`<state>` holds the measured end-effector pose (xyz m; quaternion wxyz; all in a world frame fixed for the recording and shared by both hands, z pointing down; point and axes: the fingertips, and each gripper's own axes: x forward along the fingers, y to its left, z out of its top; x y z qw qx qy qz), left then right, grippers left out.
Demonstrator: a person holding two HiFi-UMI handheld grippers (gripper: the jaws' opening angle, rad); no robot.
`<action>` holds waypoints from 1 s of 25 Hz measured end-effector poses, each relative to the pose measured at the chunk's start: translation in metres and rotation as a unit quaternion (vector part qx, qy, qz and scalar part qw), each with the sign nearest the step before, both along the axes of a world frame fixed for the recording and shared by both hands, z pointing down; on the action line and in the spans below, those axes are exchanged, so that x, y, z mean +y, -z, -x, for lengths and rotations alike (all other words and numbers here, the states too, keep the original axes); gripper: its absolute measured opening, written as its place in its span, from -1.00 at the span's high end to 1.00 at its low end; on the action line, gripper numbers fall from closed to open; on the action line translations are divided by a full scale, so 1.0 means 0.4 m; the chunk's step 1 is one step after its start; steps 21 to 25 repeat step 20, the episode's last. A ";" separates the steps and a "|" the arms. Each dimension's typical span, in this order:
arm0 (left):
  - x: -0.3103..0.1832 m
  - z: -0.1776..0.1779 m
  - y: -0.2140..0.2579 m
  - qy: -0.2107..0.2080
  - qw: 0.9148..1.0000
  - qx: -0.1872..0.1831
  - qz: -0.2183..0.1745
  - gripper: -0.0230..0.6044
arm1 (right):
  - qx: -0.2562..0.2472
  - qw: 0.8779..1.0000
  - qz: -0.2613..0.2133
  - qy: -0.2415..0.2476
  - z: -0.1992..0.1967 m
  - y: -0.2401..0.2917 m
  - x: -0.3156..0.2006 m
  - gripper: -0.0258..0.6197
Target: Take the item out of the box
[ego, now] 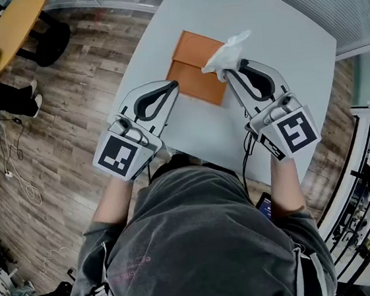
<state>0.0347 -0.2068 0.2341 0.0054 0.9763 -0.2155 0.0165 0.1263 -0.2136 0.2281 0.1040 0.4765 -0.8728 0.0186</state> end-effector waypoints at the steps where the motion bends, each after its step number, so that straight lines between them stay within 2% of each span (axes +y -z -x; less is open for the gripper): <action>1: -0.001 0.000 -0.001 0.000 1.000 0.000 0.000 0.89 | -0.001 1.000 0.000 0.000 -0.001 -0.001 -0.001 0.72; 25: -0.002 -0.006 -0.002 0.000 1.000 0.000 0.001 0.89 | -0.008 1.000 0.005 0.001 -0.004 -0.008 -0.003 0.72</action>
